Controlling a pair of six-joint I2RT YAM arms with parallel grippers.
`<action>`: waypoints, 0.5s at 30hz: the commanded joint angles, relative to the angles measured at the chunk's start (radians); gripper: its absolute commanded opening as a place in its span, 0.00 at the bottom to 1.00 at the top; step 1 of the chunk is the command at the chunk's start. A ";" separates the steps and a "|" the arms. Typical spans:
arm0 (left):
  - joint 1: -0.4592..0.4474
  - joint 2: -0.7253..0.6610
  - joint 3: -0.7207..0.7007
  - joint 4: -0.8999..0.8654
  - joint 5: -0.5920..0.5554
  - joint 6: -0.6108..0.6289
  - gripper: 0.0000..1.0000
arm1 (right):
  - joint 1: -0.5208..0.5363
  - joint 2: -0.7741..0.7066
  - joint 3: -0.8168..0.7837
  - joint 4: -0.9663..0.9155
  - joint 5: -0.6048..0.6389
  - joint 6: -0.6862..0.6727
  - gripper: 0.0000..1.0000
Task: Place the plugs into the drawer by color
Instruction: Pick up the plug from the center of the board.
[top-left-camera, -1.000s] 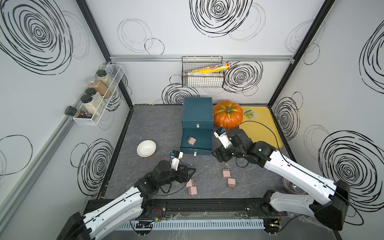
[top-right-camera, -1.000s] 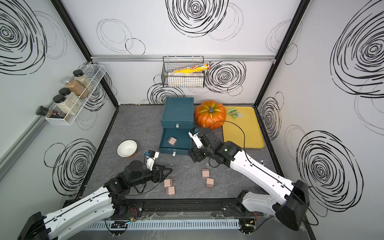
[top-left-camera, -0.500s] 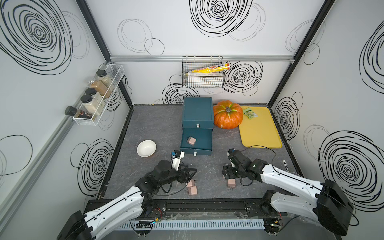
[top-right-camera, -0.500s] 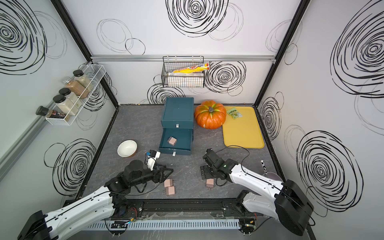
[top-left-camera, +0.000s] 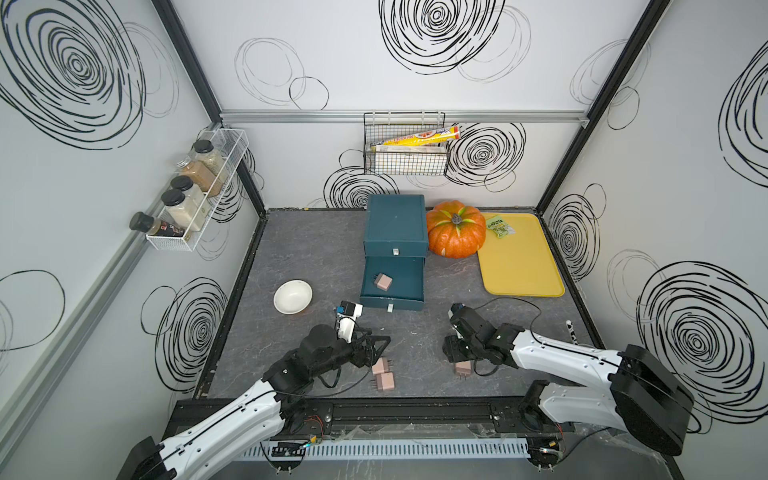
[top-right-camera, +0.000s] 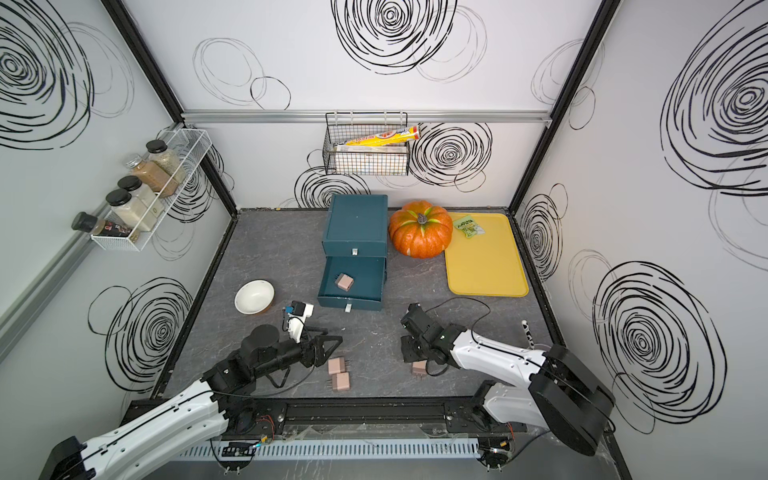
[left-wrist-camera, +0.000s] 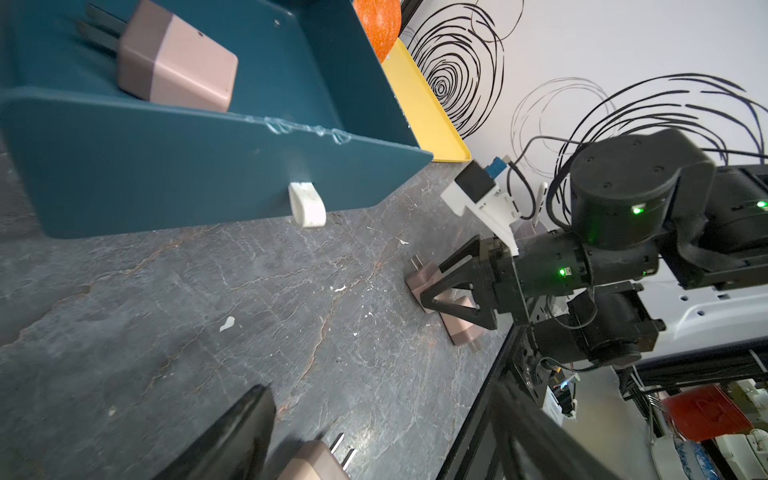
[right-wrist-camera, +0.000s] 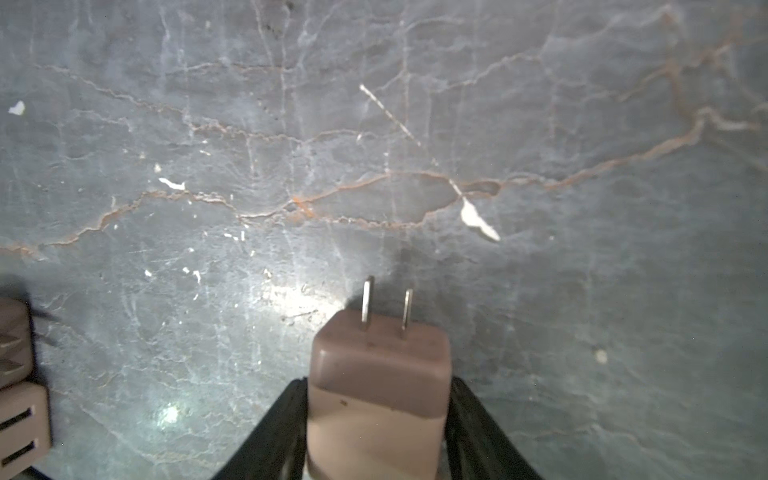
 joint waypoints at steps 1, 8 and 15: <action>-0.003 -0.003 -0.006 0.012 -0.017 -0.004 0.88 | 0.004 0.014 -0.019 0.020 0.000 -0.018 0.42; -0.002 -0.047 0.006 -0.068 -0.119 -0.024 0.88 | 0.003 -0.173 0.154 -0.089 0.028 -0.087 0.30; 0.004 -0.107 0.001 -0.108 -0.182 -0.048 0.88 | 0.003 -0.015 0.528 -0.103 -0.151 -0.501 0.30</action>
